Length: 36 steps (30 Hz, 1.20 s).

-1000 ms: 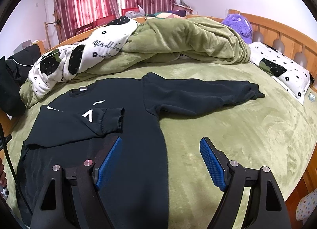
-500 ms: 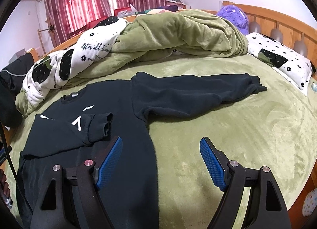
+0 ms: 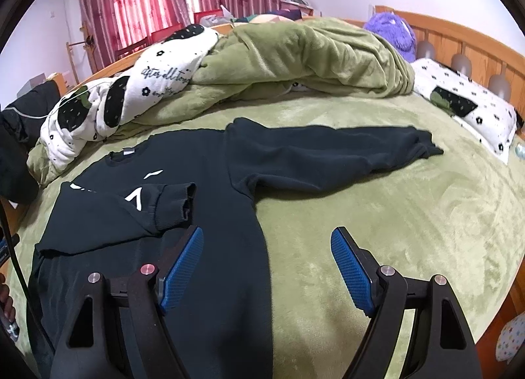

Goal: Fold small clothes

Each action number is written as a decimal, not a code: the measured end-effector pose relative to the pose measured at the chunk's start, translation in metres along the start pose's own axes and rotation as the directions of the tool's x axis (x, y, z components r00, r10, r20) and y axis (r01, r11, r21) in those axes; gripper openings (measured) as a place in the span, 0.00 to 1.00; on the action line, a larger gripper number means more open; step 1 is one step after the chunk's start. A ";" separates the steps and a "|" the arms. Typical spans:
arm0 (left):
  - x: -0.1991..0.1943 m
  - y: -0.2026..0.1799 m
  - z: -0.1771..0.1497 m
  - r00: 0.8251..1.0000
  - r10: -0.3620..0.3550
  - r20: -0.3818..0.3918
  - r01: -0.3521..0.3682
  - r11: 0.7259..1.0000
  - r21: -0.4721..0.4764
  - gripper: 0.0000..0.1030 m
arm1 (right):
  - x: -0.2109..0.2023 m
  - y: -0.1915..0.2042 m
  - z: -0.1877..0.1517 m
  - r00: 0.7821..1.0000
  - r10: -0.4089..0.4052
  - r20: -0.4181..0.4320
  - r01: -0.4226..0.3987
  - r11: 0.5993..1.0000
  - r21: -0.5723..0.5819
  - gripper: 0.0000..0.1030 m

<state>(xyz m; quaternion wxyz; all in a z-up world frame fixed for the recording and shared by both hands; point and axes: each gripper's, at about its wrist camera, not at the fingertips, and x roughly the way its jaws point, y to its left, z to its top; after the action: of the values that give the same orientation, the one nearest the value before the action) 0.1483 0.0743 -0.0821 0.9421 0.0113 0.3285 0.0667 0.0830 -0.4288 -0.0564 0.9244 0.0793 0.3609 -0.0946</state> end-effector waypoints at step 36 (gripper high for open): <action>-0.006 0.006 0.014 0.997 -0.061 -0.057 0.062 0.998 0.019 0.70 | -0.023 0.014 0.041 0.997 0.023 0.070 -0.024 1.000 0.016 0.75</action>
<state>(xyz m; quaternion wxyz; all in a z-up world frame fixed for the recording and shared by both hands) 0.1523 0.0794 -0.0671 0.9339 0.0090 0.3557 0.0344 0.0964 -0.4215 -0.0101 0.9368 0.0882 0.3266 -0.0896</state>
